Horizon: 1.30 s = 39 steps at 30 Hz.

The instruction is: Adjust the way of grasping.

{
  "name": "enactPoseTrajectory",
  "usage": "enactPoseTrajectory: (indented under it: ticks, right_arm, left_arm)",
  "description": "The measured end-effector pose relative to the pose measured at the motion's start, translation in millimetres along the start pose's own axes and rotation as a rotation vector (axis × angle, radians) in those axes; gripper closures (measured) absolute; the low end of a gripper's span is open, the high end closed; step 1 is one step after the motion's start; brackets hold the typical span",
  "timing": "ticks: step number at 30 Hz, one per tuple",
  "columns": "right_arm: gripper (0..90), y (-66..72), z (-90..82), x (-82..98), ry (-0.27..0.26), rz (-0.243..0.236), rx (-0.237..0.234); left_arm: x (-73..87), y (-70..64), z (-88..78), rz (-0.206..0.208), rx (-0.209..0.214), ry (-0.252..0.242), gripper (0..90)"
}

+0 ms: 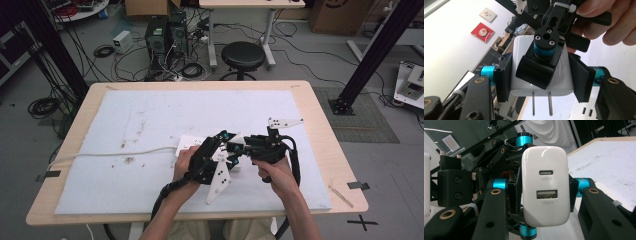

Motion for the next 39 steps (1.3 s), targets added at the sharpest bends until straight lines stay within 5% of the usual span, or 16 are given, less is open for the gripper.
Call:
enactPoseTrajectory:
  ticks: [29, 39]
  right_arm:
    - [63.0, -2.6, -2.2, 4.6, -0.011, 0.025, -0.014]
    - [63.0, -5.5, -0.9, 5.3, -0.003, 0.033, 0.006]
  left_arm:
    - [0.6, -2.6, 1.8, -0.012, 0.027, 0.004, 42.3]
    - [-0.2, -4.7, 6.1, 0.004, 0.039, 0.044, 38.9]
Point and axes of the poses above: each handheld gripper's, and its own axes: z roughly forward along the jaws, x roughly out of its underside, y roughly to its left, the point moved 8 cm from there along z, roughly forward along the jaws, and after that the axes turned 14 degrees about y, right-handed, at the moved point
